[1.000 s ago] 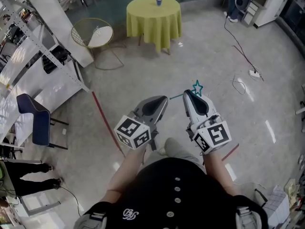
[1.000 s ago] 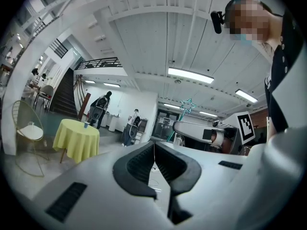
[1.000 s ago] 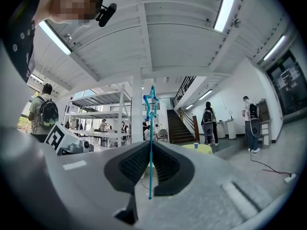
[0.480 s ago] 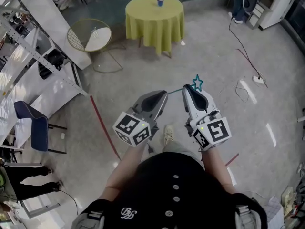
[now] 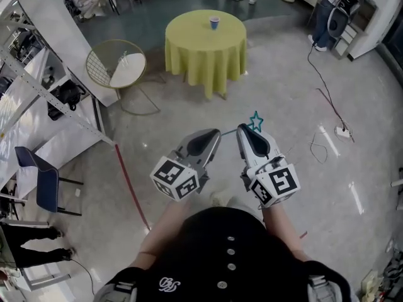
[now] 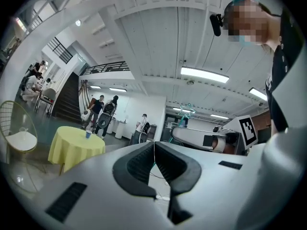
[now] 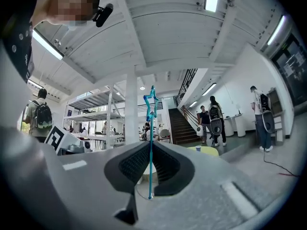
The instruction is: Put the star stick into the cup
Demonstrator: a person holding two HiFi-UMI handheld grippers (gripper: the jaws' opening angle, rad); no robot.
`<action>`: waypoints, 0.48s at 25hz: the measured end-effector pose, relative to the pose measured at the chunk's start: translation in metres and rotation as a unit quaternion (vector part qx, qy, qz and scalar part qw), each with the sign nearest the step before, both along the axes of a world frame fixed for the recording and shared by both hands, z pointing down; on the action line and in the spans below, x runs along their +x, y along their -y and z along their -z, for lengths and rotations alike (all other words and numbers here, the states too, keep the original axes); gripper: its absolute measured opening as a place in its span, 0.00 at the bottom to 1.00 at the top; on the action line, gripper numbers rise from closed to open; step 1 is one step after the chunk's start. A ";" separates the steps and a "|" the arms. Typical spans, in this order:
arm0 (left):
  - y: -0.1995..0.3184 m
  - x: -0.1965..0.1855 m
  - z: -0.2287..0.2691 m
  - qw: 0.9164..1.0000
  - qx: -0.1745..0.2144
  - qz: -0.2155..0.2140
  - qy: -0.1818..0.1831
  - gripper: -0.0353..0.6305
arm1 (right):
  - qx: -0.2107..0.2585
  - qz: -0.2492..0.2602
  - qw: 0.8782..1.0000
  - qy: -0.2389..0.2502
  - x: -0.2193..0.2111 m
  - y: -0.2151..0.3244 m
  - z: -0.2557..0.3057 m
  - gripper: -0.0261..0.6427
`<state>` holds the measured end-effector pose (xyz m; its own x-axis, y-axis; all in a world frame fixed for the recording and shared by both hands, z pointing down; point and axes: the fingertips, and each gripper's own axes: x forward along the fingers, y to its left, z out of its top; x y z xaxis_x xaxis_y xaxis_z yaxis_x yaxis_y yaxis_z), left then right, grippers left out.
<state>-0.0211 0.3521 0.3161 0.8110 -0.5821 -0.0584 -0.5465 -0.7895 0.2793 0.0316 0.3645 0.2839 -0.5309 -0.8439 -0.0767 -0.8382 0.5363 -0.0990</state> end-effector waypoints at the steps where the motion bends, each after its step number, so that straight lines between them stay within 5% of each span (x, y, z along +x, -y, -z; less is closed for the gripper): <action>1: 0.008 0.003 -0.002 1.000 -0.003 0.001 0.001 0.07 | -0.004 -0.001 1.000 0.002 0.004 0.008 -0.002 0.06; 12: 0.102 0.022 -0.016 1.000 -0.022 -0.005 -0.002 0.07 | -0.011 -0.009 1.000 -0.002 0.020 0.099 -0.011 0.06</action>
<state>0.0009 0.2502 0.3317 0.8167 -0.5759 -0.0354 -0.5376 -0.7817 0.3161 0.0516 0.2651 0.2947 -0.5152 -0.8552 -0.0564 -0.8484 0.5183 -0.1078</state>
